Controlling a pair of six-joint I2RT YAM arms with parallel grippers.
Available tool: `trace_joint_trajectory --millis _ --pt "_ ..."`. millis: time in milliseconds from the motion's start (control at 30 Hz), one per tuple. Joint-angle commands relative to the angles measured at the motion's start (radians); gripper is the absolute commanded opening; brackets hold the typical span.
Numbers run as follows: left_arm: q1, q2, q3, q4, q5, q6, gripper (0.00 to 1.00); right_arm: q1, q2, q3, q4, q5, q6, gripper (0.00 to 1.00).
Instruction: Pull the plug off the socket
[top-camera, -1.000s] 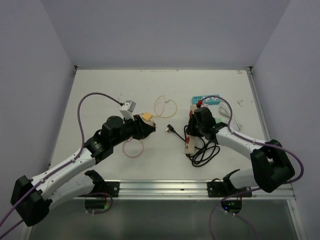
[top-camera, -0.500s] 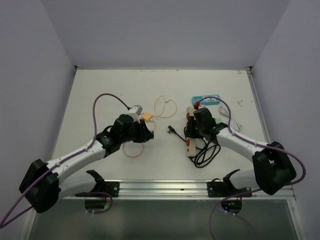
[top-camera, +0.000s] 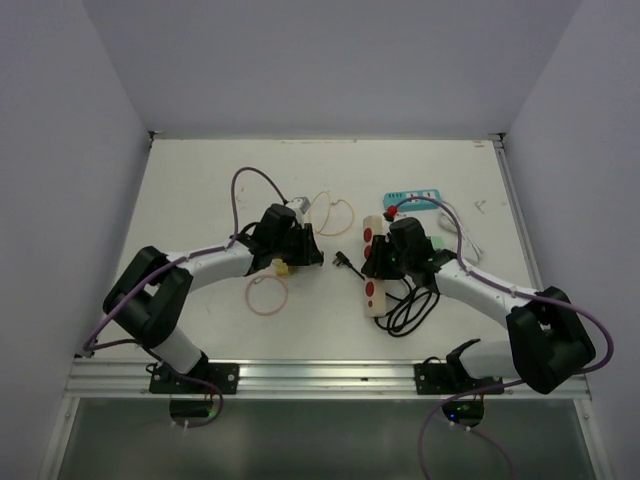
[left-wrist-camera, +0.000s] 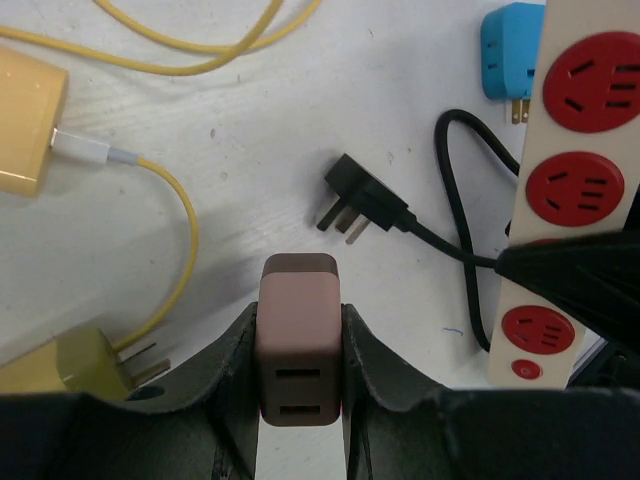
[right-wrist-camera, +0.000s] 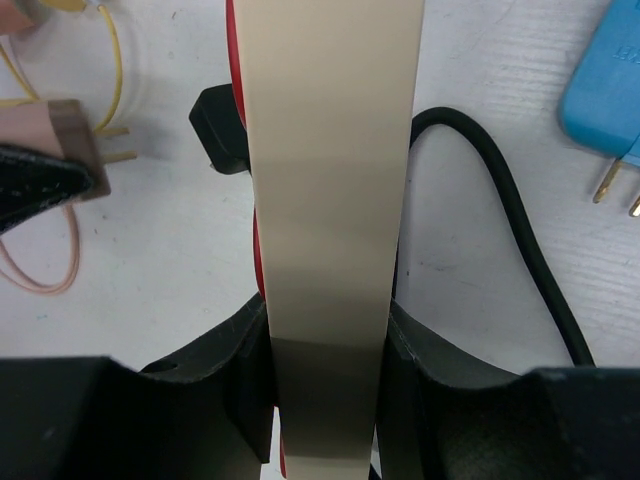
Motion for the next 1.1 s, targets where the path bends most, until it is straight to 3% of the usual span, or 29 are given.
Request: trace_joint_trajectory --millis 0,267,667,767,800,833,1000,1067 --pt "0.043 0.056 0.047 0.037 0.050 0.024 0.30 0.004 -0.013 -0.002 0.093 -0.078 0.039 0.00" --pt "0.058 0.008 0.033 -0.006 0.012 0.037 0.60 0.004 0.040 -0.012 0.132 -0.127 0.068 0.00" --pt "0.064 -0.199 0.083 -0.166 -0.068 0.058 0.91 0.001 0.106 -0.012 0.112 -0.120 0.091 0.03" --pt "0.064 -0.261 0.129 -0.232 -0.114 0.078 0.96 -0.001 0.122 -0.009 0.103 -0.110 0.099 0.20" --pt "0.064 -0.277 0.142 -0.266 -0.127 0.084 0.98 -0.002 0.125 -0.007 0.098 -0.109 0.101 0.32" --pt "0.064 -0.306 0.168 -0.285 -0.156 0.098 0.99 -0.004 0.126 -0.004 0.093 -0.106 0.102 0.37" --pt "0.066 -0.394 0.240 -0.383 -0.244 0.141 1.00 -0.005 0.087 0.033 0.017 -0.067 0.078 0.71" --pt "0.066 -0.438 0.275 -0.424 -0.276 0.162 1.00 -0.005 0.048 0.066 -0.041 -0.048 0.053 0.80"
